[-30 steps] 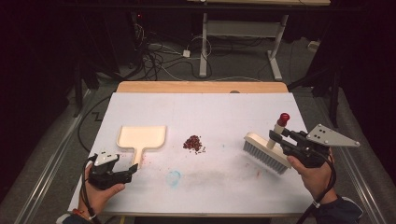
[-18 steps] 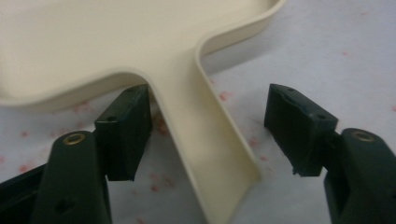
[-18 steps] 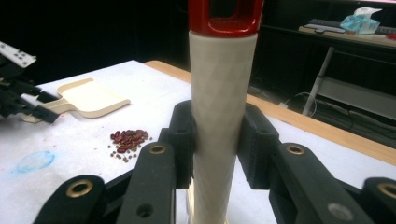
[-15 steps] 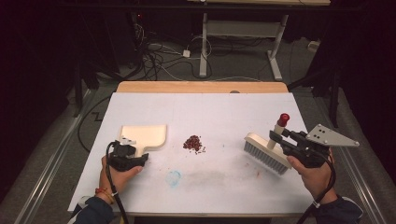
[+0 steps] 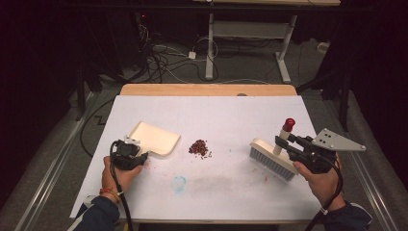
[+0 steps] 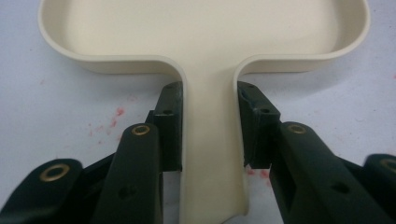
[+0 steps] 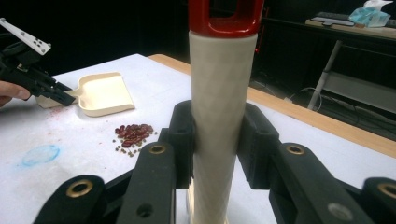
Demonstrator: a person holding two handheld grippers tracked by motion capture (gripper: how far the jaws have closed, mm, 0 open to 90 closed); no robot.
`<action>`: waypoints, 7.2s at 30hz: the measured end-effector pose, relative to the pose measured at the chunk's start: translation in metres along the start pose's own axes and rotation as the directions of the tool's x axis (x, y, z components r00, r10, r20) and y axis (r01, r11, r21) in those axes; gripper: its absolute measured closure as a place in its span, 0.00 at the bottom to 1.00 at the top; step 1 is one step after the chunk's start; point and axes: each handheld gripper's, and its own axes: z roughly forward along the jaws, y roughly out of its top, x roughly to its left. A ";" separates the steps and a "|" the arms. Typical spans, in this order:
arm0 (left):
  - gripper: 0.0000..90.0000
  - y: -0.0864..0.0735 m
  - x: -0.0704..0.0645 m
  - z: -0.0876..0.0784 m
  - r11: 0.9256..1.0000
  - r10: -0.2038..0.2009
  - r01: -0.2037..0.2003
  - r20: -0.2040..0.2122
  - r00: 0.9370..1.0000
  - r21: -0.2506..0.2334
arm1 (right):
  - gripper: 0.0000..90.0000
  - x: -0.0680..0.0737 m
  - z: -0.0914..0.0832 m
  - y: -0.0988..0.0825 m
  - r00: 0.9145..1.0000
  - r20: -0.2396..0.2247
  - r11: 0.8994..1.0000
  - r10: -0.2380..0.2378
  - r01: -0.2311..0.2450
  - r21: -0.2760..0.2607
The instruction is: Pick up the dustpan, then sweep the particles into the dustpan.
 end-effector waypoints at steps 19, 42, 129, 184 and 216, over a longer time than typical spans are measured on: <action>0.71 -0.005 0.002 -0.037 0.995 0.101 -0.102 -0.008 0.995 -0.021 | 0.78 -0.003 0.005 0.001 1.000 0.005 1.000 0.002 -0.002 -0.002; 0.71 -0.024 -0.034 -0.062 0.954 0.284 -0.296 0.192 0.939 0.039 | 0.78 -0.001 0.032 0.008 0.999 -0.032 1.000 0.026 -0.026 -0.005; 0.71 0.003 -0.107 -0.012 0.962 0.222 -0.241 0.145 0.964 0.131 | 0.75 0.148 0.170 0.027 0.991 -0.126 0.998 -0.046 0.040 -0.054; 0.71 -0.001 -0.098 -0.017 0.960 0.236 -0.257 0.173 0.956 0.111 | 0.78 0.100 0.123 0.053 0.995 -0.096 0.992 0.009 -0.022 -0.128; 0.71 -0.006 -0.092 -0.022 0.952 0.254 -0.281 0.195 0.947 0.121 | 0.78 0.060 0.139 0.028 0.998 0.059 0.998 0.005 -0.001 -0.066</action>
